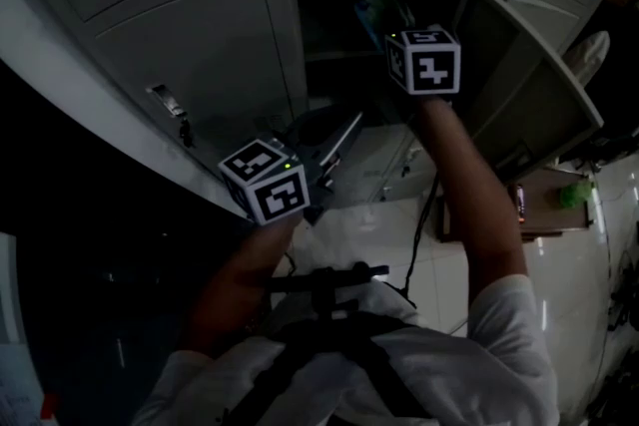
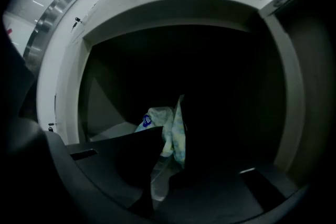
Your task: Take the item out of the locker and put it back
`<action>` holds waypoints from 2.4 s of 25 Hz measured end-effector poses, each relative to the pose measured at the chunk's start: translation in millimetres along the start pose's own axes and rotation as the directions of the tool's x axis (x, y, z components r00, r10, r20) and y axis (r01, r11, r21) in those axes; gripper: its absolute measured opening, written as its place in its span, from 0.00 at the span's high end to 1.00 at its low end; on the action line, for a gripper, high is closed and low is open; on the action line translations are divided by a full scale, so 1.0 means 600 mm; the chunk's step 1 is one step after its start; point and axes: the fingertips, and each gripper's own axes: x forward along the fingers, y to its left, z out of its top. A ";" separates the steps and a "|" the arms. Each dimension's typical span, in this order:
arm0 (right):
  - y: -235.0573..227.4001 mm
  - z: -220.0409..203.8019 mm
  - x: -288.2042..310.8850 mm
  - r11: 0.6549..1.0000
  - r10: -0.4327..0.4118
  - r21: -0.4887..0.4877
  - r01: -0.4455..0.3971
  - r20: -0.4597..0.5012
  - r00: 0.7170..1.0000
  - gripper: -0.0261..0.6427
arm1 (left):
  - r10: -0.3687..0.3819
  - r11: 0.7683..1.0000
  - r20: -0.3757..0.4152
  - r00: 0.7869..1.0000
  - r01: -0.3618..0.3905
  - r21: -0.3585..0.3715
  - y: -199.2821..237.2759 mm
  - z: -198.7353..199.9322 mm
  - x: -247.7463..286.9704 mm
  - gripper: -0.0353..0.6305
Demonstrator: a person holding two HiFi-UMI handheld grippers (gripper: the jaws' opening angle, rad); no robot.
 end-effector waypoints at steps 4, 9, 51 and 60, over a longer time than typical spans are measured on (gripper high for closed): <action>0.002 0.005 0.042 0.999 -0.004 -0.048 0.002 -0.043 0.999 0.96 | 0.012 1.000 0.006 1.000 -0.012 -0.002 0.015 0.006 0.008 0.95; -0.005 -0.004 0.086 0.995 -0.036 -0.098 0.027 -0.096 0.995 0.96 | 0.030 1.000 0.000 1.000 -0.030 -0.006 0.028 0.002 0.011 0.95; 0.053 -0.022 -0.180 0.992 0.120 0.005 -0.122 0.139 0.983 0.69 | 0.022 0.998 0.033 0.999 -0.020 -0.063 -0.031 -0.036 -0.027 0.95; 0.047 -0.123 -0.263 0.982 0.120 0.138 -0.133 0.098 0.988 0.74 | 0.051 0.991 0.023 0.998 -0.048 -0.123 -0.038 -0.079 -0.064 0.95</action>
